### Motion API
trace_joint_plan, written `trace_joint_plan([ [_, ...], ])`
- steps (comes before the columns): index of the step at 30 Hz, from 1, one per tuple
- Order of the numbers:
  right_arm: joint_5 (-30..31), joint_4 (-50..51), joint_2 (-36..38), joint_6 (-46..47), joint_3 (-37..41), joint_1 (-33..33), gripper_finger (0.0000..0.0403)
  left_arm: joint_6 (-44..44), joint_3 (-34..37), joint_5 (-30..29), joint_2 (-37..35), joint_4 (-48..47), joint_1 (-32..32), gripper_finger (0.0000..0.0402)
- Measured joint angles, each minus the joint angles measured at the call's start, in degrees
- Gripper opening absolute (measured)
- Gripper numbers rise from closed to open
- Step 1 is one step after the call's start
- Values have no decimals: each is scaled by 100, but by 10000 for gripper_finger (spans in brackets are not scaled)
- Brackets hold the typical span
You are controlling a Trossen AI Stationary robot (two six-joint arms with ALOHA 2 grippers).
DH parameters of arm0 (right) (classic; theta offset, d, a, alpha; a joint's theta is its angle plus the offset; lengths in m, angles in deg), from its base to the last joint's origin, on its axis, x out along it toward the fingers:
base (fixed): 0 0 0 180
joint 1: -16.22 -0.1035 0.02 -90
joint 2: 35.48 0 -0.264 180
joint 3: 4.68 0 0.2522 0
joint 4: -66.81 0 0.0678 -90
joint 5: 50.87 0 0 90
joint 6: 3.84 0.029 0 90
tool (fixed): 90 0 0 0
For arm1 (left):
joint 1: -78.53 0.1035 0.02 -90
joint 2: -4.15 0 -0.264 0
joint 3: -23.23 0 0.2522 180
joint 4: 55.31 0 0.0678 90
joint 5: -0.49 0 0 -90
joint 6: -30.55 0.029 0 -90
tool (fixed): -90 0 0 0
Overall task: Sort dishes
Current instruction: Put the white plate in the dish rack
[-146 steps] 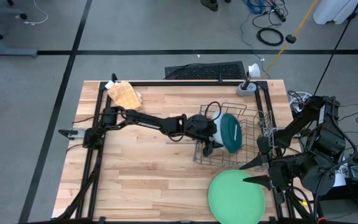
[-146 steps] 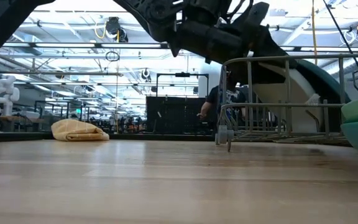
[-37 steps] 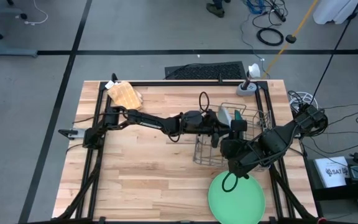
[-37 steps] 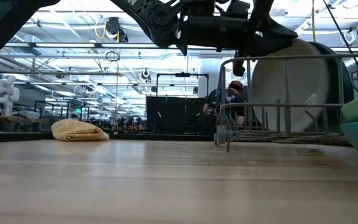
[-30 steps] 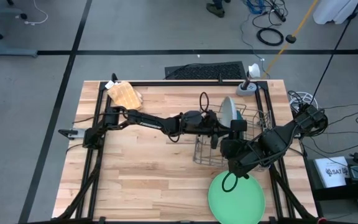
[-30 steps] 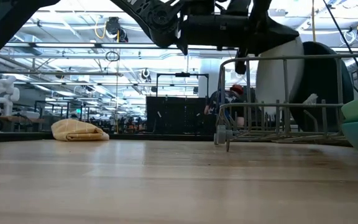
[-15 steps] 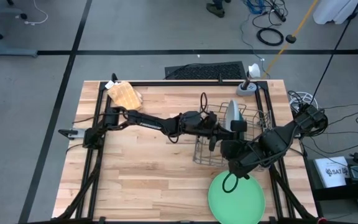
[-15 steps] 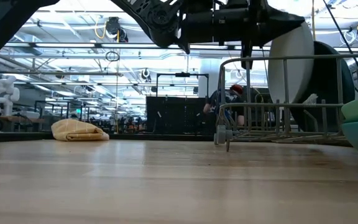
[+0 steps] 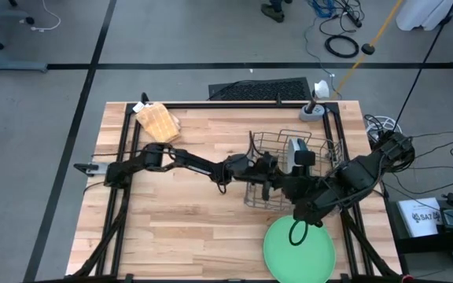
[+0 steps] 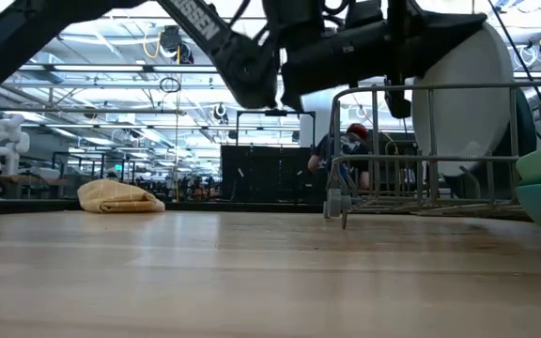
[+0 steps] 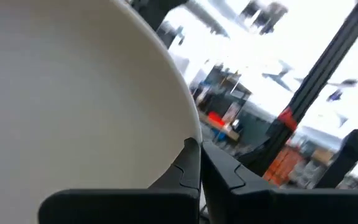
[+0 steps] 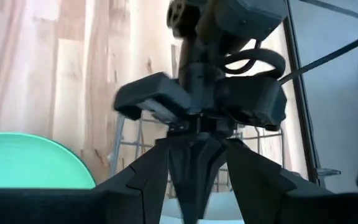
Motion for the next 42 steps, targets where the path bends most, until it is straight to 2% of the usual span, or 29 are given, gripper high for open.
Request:
trace_joint_plan([
  [4,6,-11,0,-1,-76,-95,155,-69,-2,242,188,538,13,6],
  [10,6,-66,-4,-1,-76,-112,155,-130,-2,485,365,802,24,6],
  [18,11,-133,-15,158,-78,-99,155,115,-2,598,392,696,47,6],
  [22,10,-86,-95,360,-78,-97,155,357,-9,666,390,65,126,6],
  [26,-13,26,-211,502,-78,-110,155,366,-11,630,392,16,189,7],
  [34,-36,45,-297,594,-78,-112,155,324,-9,603,362,-40,345,56],
  [42,-26,207,-297,777,-78,-112,155,170,-9,291,362,-31,440,92],
])
